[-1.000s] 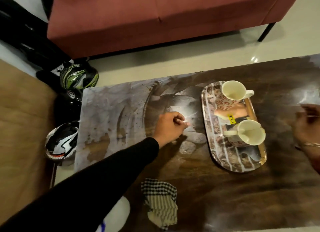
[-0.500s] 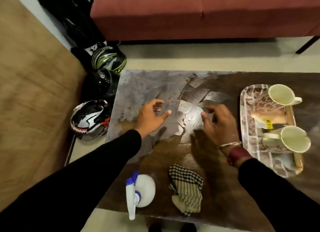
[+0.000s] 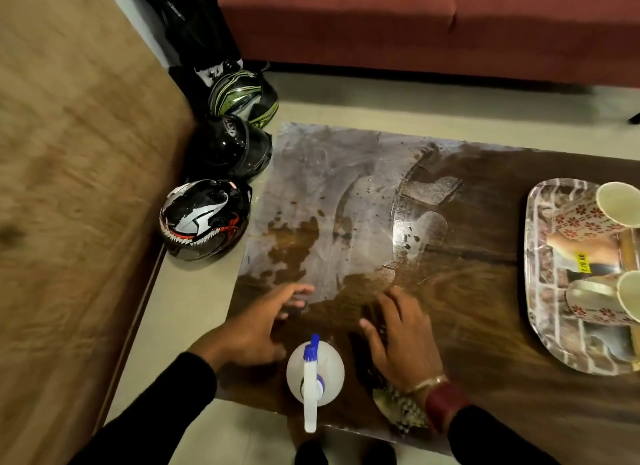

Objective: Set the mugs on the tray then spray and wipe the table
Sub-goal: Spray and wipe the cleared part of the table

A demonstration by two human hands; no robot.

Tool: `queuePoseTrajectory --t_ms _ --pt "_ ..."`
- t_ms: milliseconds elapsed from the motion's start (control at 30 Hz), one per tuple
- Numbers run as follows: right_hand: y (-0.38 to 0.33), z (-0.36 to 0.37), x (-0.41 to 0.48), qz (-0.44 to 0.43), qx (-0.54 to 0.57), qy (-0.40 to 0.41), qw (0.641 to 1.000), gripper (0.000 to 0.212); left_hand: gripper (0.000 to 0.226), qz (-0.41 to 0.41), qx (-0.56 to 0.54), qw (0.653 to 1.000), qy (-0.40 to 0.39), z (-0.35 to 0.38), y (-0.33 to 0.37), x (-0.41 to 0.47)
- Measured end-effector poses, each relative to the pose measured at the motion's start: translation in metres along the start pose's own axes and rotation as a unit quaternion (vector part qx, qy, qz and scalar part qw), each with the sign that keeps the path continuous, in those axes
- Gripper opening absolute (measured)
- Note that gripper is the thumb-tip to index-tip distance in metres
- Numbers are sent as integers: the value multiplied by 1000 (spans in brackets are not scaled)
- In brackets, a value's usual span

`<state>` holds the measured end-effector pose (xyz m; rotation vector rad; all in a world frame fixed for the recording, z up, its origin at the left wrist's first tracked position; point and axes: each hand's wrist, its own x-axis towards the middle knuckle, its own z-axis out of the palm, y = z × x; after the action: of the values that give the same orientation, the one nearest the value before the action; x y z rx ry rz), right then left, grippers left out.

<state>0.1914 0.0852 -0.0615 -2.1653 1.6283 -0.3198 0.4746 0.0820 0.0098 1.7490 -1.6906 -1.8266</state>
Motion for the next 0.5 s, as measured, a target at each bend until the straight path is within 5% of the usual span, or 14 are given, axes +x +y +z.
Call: queuePoseTrajectory --t_ms 100,200,400,500 --pt "11 10 -53 69 -37 28 996 63 136 33 -10 999 -39 16 -8 -29" --pt "24 28 -90 87 -62 13 994 76 147 70 -55 996 6 50 -2 -40" --pt "17 47 -80 63 -63 -33 996 72 92 185 -49 929 318 114 7 -10" --pt "19 47 -57 31 -64 -49 996 69 77 197 -67 901 381 119 20 1"
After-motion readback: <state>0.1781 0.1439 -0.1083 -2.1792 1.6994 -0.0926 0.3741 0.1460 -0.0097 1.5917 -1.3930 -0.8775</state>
